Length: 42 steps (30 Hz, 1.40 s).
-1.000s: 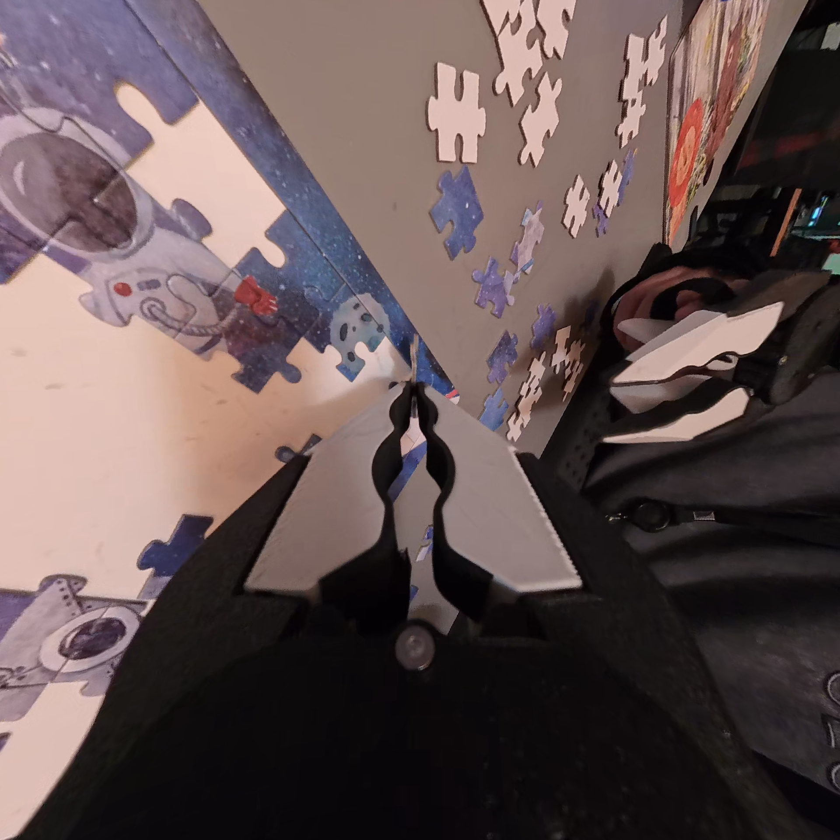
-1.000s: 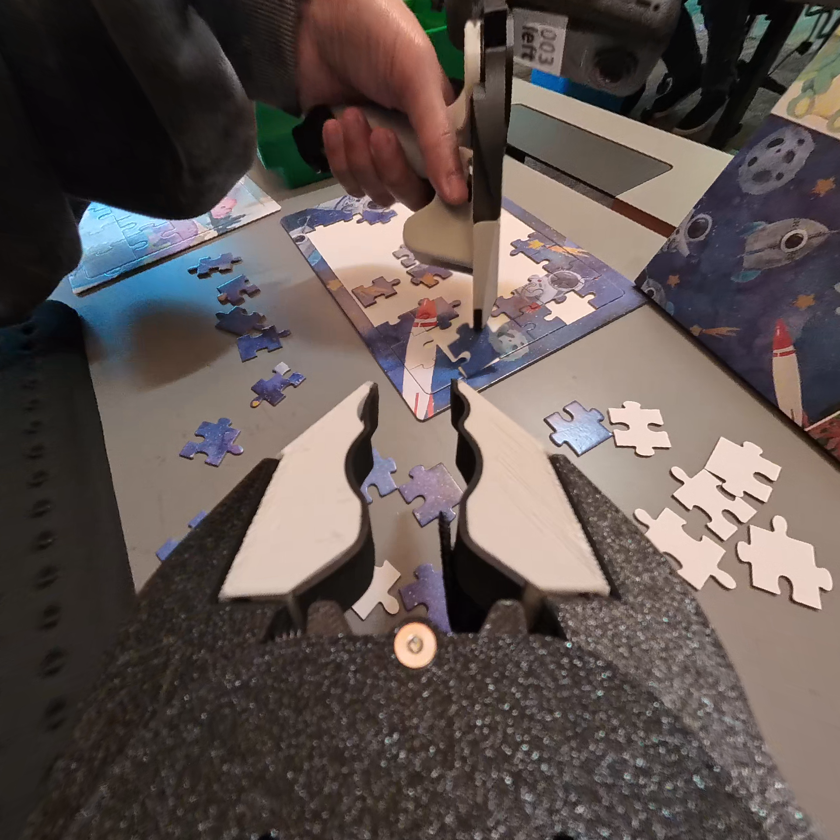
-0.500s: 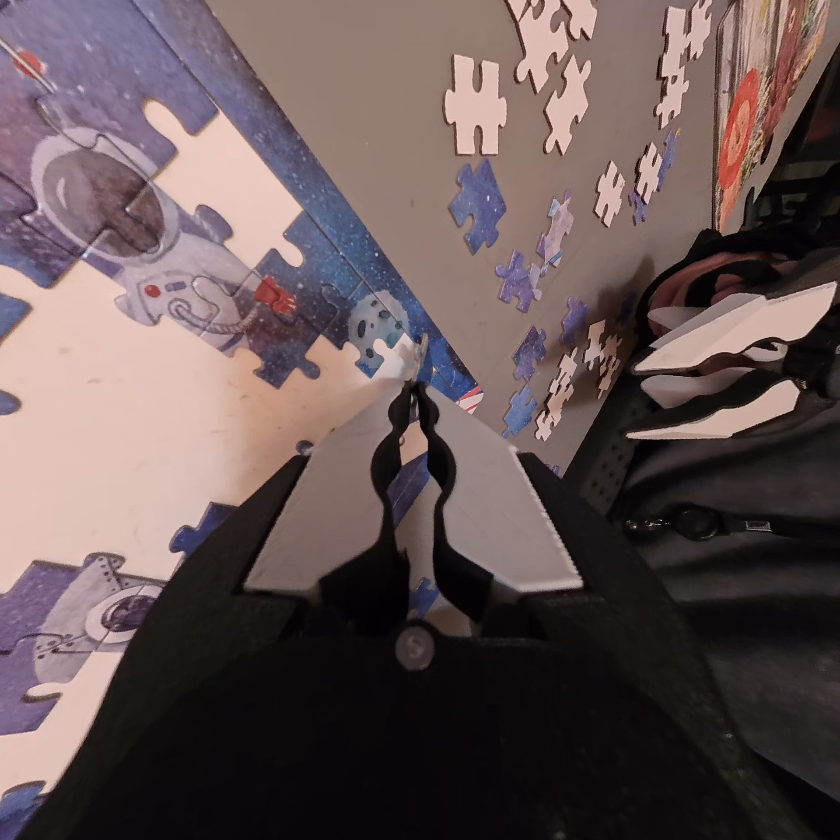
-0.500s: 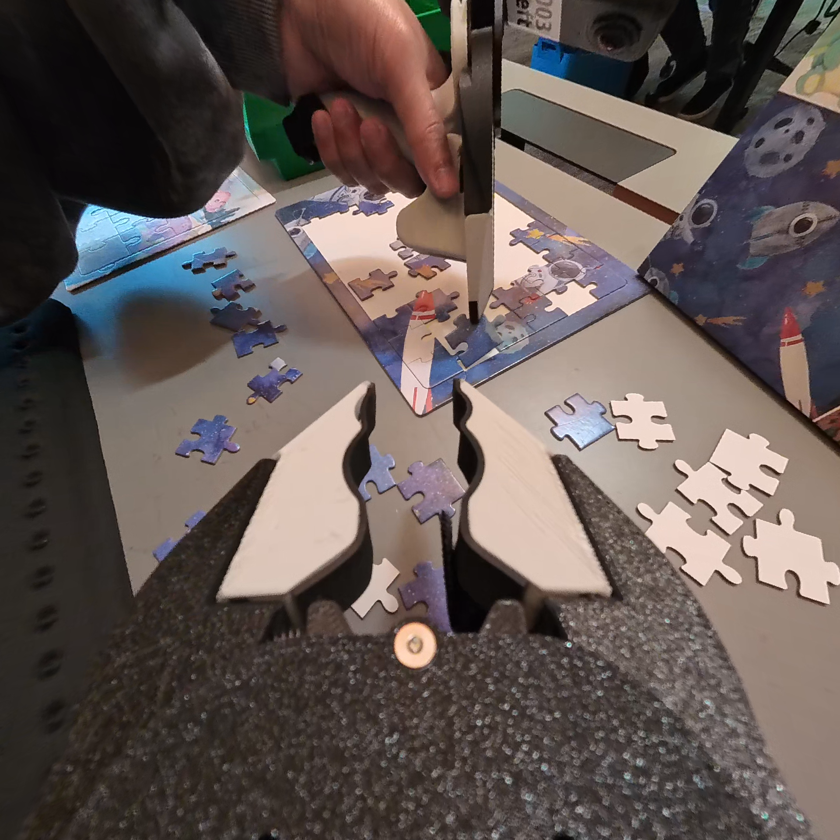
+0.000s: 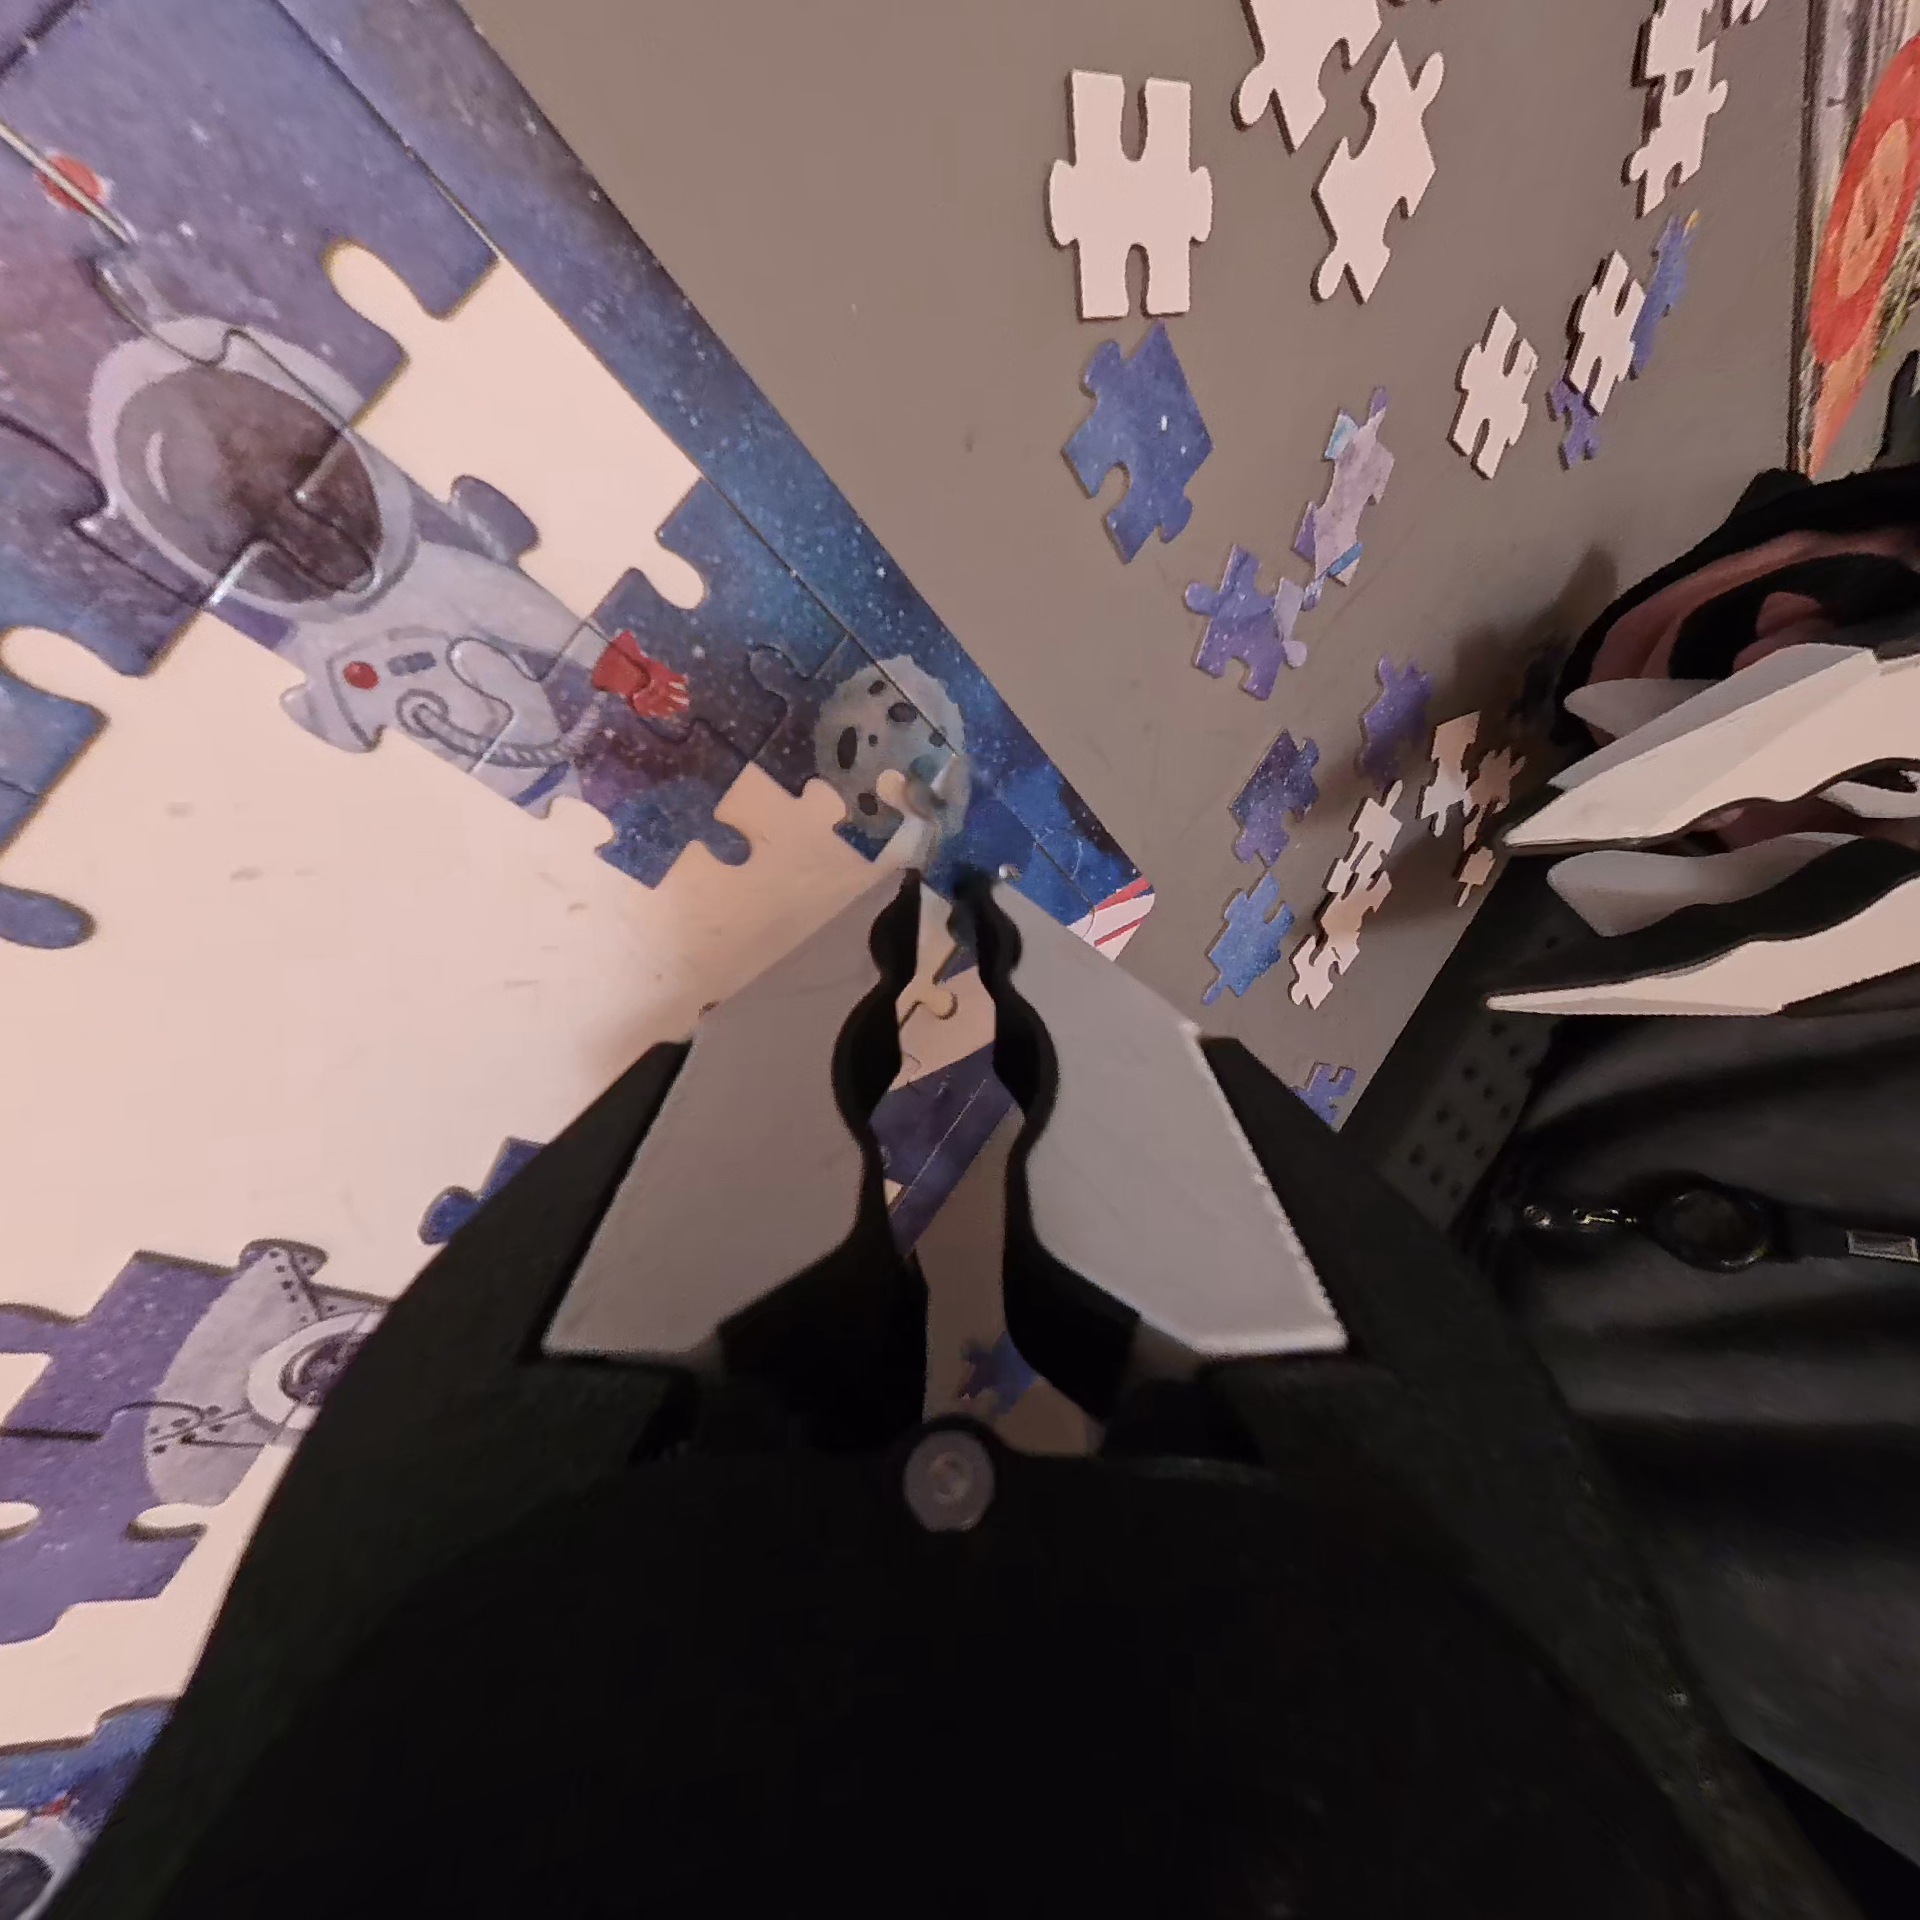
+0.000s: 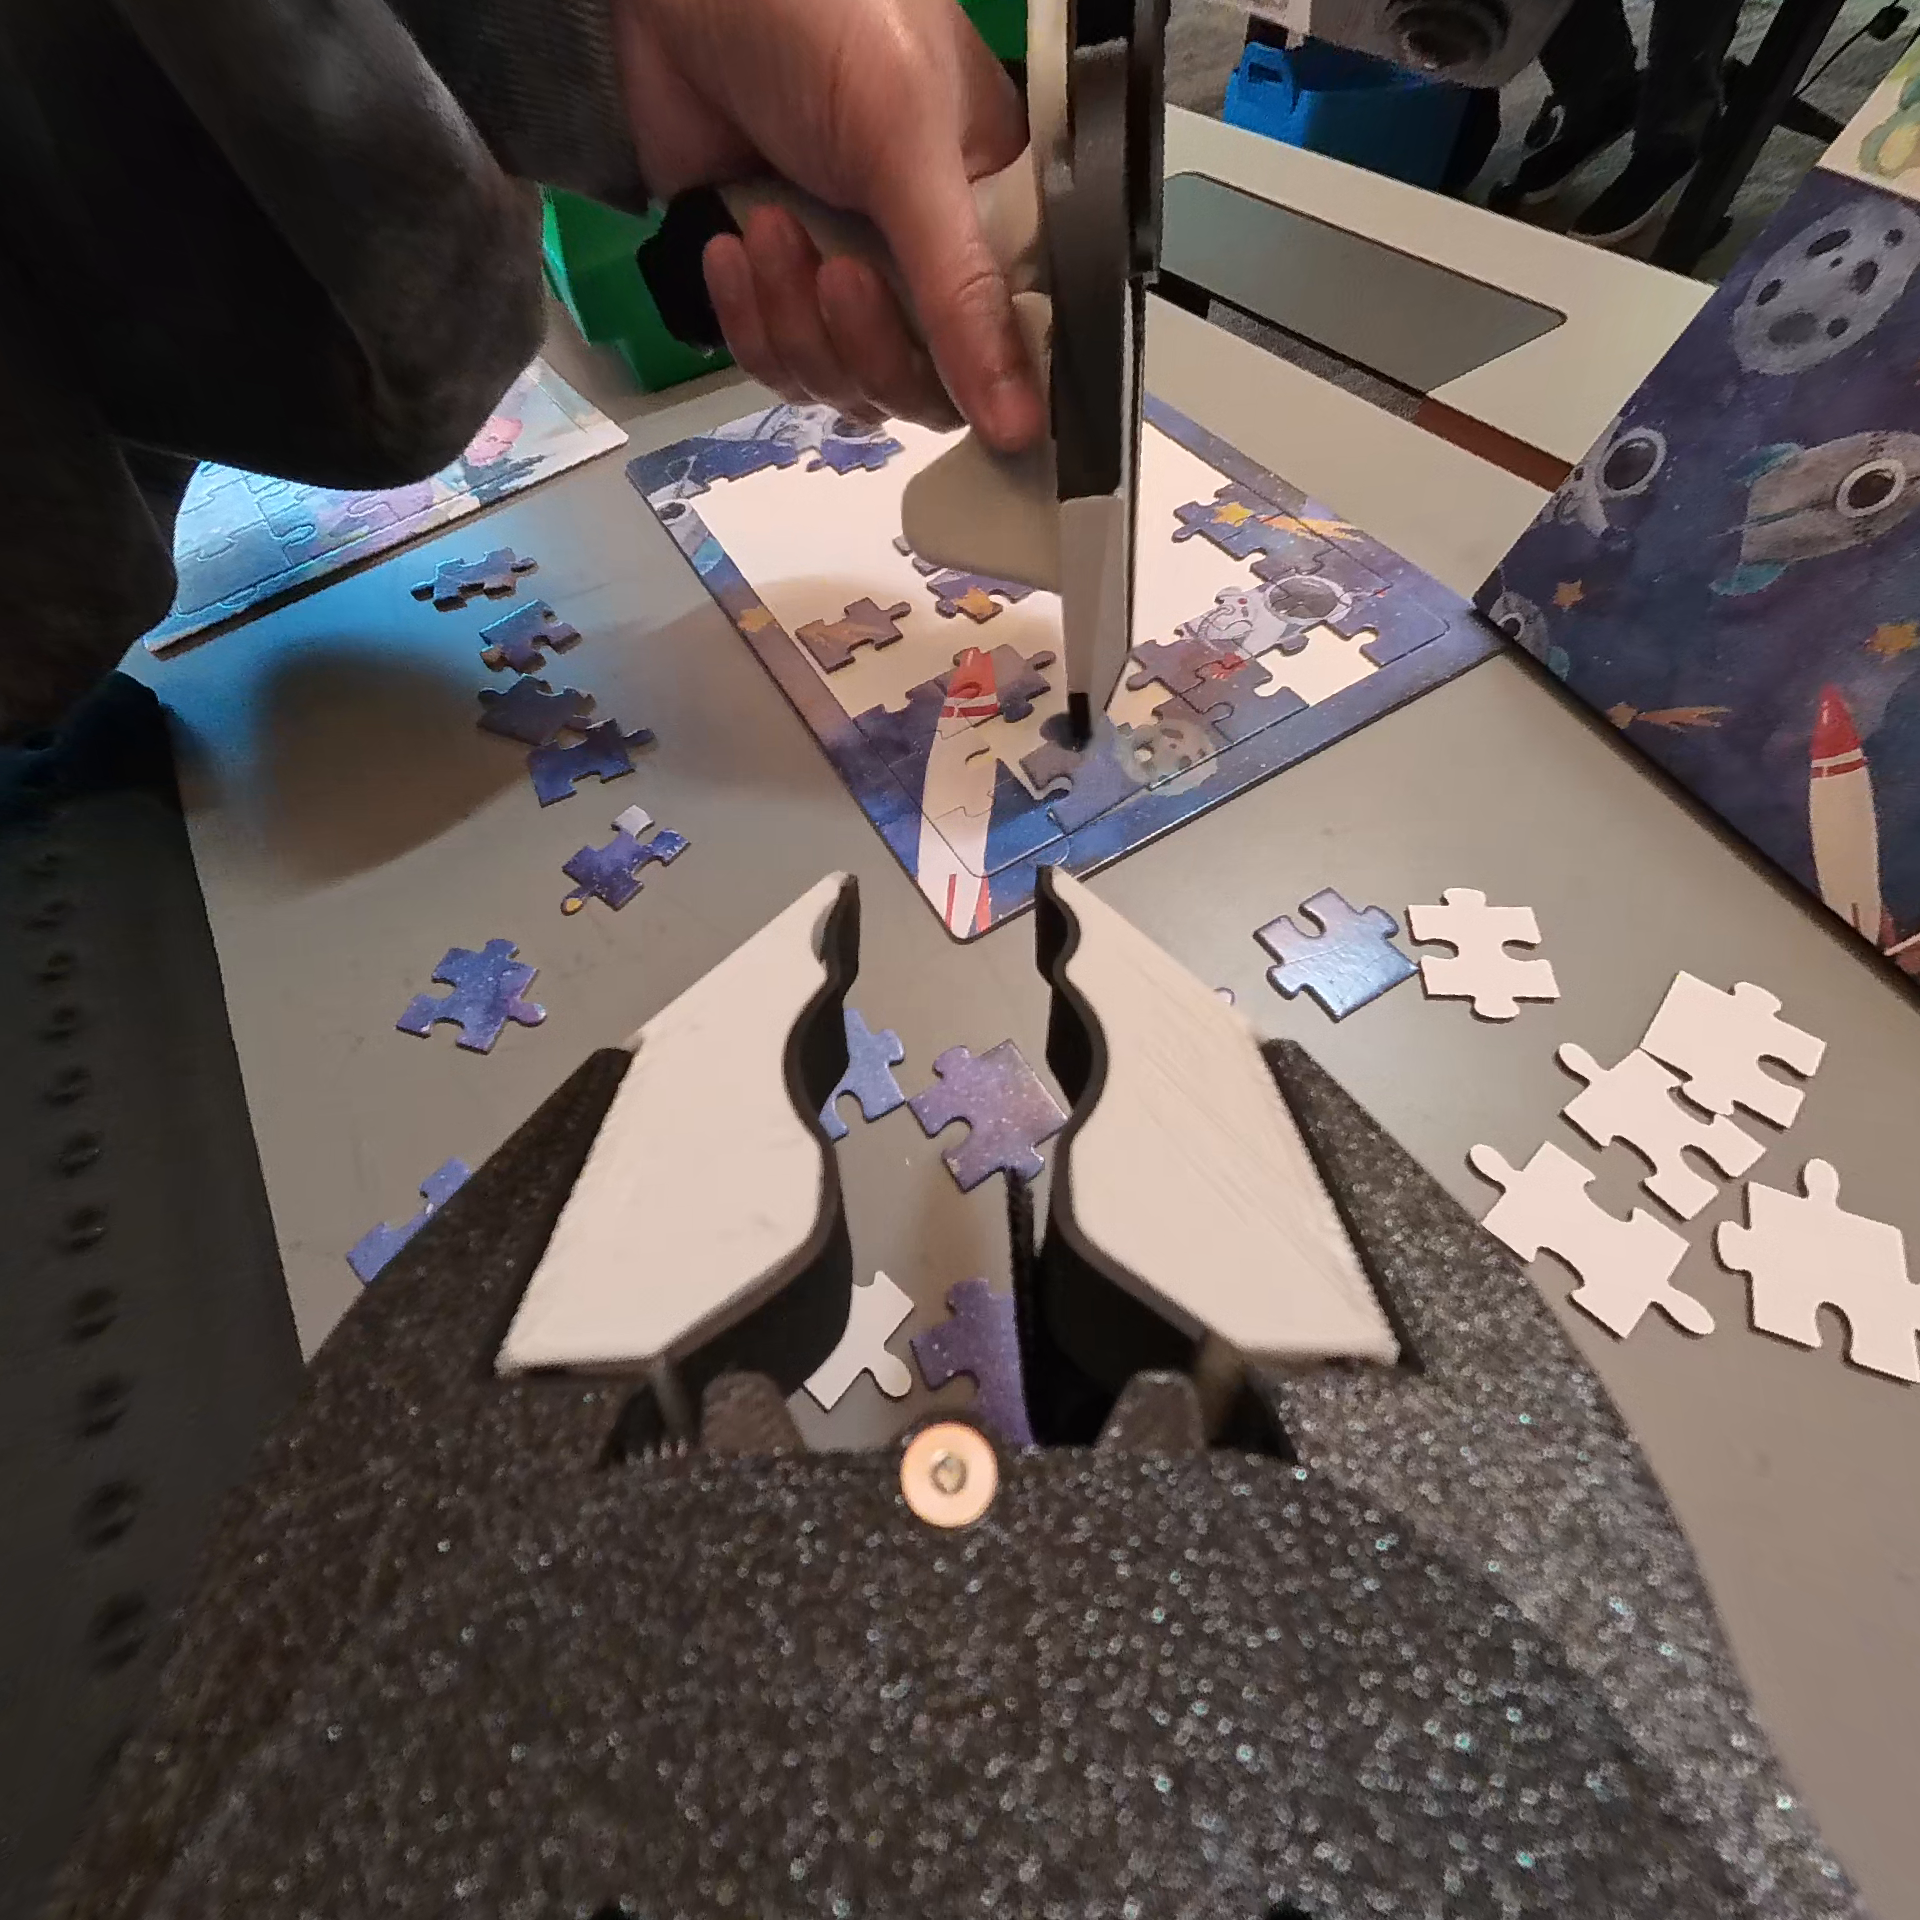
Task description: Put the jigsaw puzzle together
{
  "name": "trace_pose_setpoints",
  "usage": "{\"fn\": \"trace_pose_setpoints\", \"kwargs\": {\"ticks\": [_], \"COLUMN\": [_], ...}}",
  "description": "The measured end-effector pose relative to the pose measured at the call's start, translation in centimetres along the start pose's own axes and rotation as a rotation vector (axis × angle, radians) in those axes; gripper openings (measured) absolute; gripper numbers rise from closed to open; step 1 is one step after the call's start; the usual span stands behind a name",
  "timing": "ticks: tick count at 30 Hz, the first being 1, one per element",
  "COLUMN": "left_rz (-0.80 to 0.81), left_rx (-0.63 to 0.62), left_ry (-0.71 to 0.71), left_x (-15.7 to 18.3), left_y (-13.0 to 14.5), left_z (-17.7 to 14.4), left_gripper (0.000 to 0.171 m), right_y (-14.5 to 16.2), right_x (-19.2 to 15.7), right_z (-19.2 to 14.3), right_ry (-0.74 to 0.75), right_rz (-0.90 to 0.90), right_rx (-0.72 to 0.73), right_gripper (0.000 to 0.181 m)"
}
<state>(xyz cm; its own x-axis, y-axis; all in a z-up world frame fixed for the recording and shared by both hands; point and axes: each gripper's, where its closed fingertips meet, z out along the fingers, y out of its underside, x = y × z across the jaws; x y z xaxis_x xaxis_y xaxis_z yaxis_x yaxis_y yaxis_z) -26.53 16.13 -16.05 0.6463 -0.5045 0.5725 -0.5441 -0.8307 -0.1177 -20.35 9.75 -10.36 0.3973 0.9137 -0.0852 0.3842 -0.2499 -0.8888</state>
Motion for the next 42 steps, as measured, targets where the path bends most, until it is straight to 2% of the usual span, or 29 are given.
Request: {"fn": "trace_pose_setpoints", "kwargs": {"ticks": [5, 18, 19, 21, 23, 29, 37, 42], "left_rz": [0.024, 0.153, 0.171, 0.196, 0.198, 0.204, 0.235, 0.269], "left_rx": [-0.022, -0.011, 0.003, 0.022, 0.023, 0.013, 0.022, -0.015], "left_ry": [-0.047, -0.205, -0.207, -0.215, -0.245, -0.239, -0.245, -0.273], "left_x": [0.0, -0.5, -0.3, 0.0, -0.4, -0.2, 0.8, 0.8], "left_y": [0.5, 0.1, 0.0, -0.1, 0.0, 0.0, -0.3, 0.1], "left_z": [0.1, 0.0, -0.2, -0.3, -0.1, 0.9, 0.1, 1.5], "left_gripper": [0.017, 0.015, 0.014, 0.000, 0.000, 0.000, 0.000, 0.000], "right_y": [0.1, 0.4, 0.5, 0.5, 0.6, 0.9, 1.2, 1.3], "right_x": [-0.1, -0.2, -0.2, -0.2, -0.3, -0.4, -0.4, -0.5], "right_z": [0.1, 0.3, 0.3, 0.3, 0.4, 0.6, 0.7, 0.8], "right_ry": [-0.003, -0.001, -0.001, -0.002, -0.004, -0.006, -0.009, -0.013], "right_rz": [-0.002, -0.011, -0.012, -0.013, -0.014, -0.021, -0.020, -0.021], "right_rx": [-0.005, -0.027, -0.029, -0.032, -0.037, -0.054, -0.065, -0.073], "right_gripper": [0.034, 0.034, 0.034, 0.034, 0.034, 0.034, 0.034, 0.034]}}
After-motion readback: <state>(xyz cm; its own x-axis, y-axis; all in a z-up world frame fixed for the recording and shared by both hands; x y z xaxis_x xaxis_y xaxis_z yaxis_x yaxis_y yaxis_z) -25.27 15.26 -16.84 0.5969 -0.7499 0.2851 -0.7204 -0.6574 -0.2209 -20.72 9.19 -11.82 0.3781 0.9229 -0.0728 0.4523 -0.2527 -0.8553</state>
